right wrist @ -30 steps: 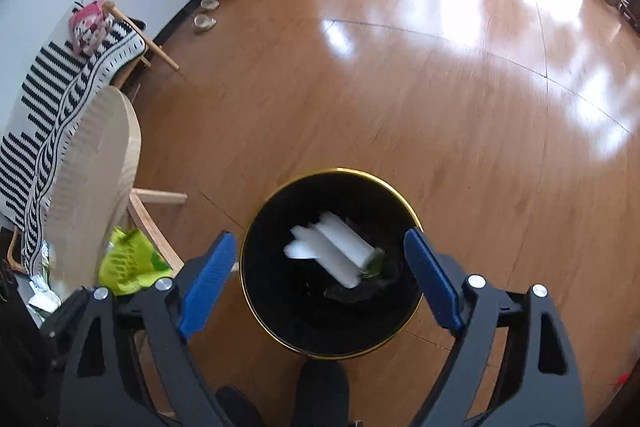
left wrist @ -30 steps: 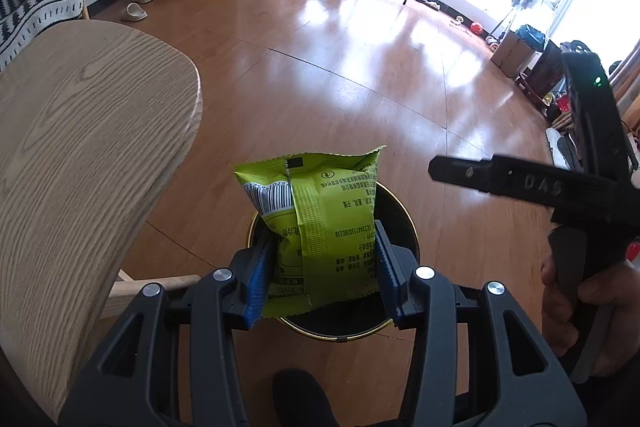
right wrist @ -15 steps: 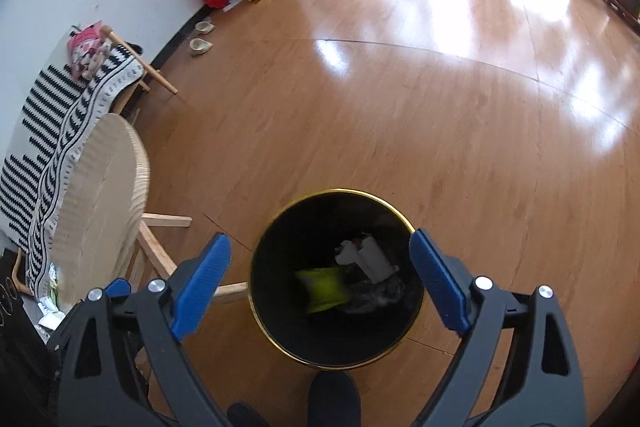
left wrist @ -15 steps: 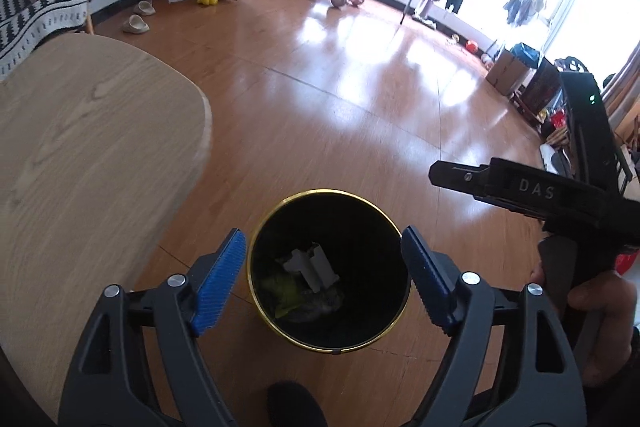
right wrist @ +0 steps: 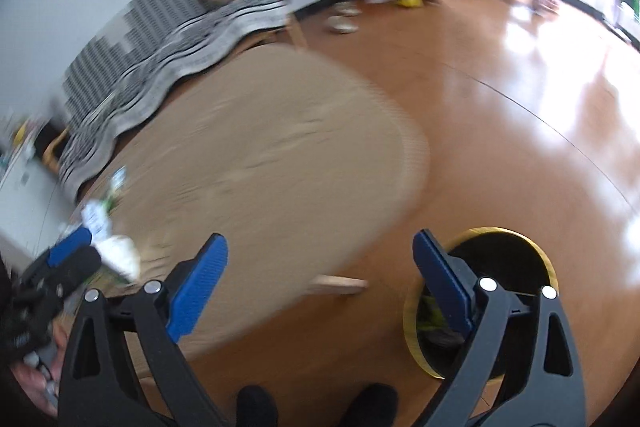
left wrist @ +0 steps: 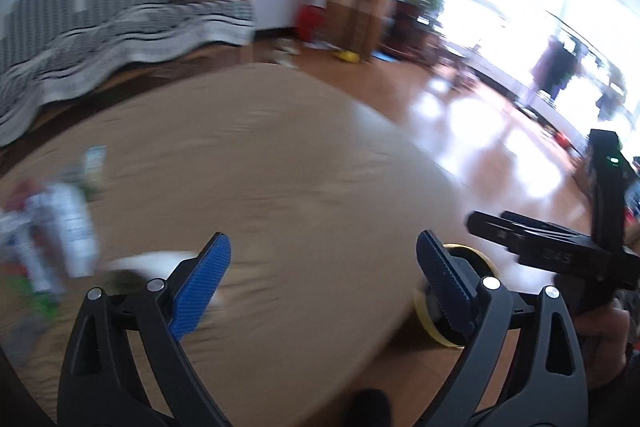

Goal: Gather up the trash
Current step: 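Return both tools from the bin to the table, then grasp the blister pack with the left tool while the right tool grasps the green-white paper bag, then carry both items to the black bin and open both tools to drop them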

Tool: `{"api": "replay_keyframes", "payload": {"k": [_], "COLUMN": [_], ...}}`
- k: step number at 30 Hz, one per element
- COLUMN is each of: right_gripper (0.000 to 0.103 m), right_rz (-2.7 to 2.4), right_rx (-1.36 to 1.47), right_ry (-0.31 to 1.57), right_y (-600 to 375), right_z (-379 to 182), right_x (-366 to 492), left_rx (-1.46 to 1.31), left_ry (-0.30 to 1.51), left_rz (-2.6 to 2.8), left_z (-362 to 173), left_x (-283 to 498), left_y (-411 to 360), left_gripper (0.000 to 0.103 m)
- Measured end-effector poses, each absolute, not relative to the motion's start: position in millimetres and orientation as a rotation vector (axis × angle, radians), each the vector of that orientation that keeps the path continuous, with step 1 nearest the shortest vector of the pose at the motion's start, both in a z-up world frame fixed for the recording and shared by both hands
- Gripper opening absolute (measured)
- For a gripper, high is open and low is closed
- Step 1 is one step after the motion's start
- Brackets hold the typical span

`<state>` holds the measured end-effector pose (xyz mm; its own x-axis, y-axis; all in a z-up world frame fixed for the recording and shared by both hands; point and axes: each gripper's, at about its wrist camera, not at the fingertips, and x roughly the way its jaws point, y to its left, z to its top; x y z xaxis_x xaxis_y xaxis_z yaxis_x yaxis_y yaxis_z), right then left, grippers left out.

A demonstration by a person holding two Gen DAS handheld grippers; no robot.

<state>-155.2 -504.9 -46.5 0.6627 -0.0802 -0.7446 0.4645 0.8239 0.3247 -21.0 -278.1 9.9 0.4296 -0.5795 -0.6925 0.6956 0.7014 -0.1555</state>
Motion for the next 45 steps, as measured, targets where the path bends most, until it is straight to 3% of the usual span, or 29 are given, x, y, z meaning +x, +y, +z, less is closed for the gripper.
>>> {"api": "replay_keyframes", "payload": {"k": [8, 15, 30, 32, 33, 34, 35, 37, 38, 40, 45], "right_gripper": [0.093, 0.095, 0.095, 0.092, 0.082, 0.071, 0.071, 0.068, 0.067, 0.066, 0.066], "right_rz": [-0.057, 0.015, -0.024, -0.024, -0.019, -0.017, -0.012, 0.009, 0.017, 0.025, 0.026], "right_rx": [0.343, 0.179, 0.072, 0.071, 0.074, 0.076, 0.079, 0.089, 0.092, 0.085, 0.11], "right_ry": [0.824, 0.908, 1.027, 1.035, 1.037, 1.043, 1.04, 1.032, 1.025, 1.006, 0.971], "right_y": [-377, -294, -264, -266, -266, -268, -269, -271, -271, -270, -280], "right_z": [-22, -39, -87, -91, -92, -93, -92, -90, -88, -83, -71], "right_x": [-60, -5, 46, 47, 48, 48, 47, 43, 42, 38, 24], "left_rx": [0.126, 0.153, 0.326, 0.32, 0.316, 0.309, 0.296, 0.306, 0.307, 0.296, 0.247], "left_ry": [0.791, 0.831, 0.91, 0.903, 0.901, 0.903, 0.909, 0.907, 0.91, 0.914, 0.927], "left_rz": [-0.52, -0.46, -0.506, -0.508, -0.51, -0.516, -0.525, -0.526, -0.533, -0.542, -0.497], "left_z": [3, -22, -86, -85, -85, -84, -83, -79, -78, -75, -63], "left_x": [40, 55, 84, 84, 82, 82, 82, 78, 77, 75, 73], "left_y": [-103, -8, -23, -24, -24, -24, -25, -29, -30, -32, -33], "left_gripper": [0.091, 0.092, 0.092, 0.084, 0.08, 0.068, 0.055, 0.038, 0.023, 0.016, 0.016]}}
